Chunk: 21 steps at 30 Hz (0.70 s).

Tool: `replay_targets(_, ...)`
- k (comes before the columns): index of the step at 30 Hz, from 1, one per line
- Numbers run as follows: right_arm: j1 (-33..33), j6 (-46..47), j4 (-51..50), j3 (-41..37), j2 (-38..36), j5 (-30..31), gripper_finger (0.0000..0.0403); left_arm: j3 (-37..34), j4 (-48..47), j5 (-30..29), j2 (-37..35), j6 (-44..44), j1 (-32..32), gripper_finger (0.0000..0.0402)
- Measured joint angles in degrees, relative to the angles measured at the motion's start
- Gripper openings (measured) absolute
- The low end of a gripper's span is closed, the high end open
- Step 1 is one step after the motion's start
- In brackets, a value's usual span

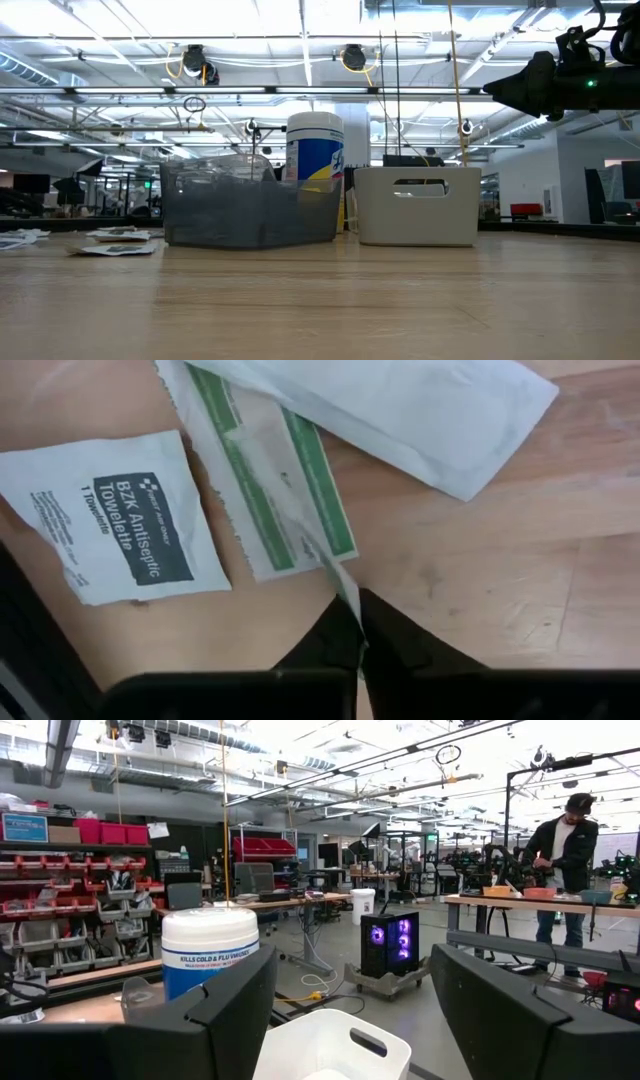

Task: Pick & Place First Aid Supplies
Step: Put the bottom bandage pack into the top black bin

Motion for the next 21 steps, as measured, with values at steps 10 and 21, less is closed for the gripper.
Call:
replay_targets(10, 0.0, 0.0, 0.0, -0.01, -0.01, 0.0, 0.0263, 3.11, -8.9, -1.1, -7.18, 1.12, 1.05, 0.0005)
replay_targets(21, 0.0, 0.0, 0.0, -0.01, 0.01, -0.01, 0.0263, 3.78, -12.65, -2.45, -16.67, 2.77, 1.63, 0.0004)
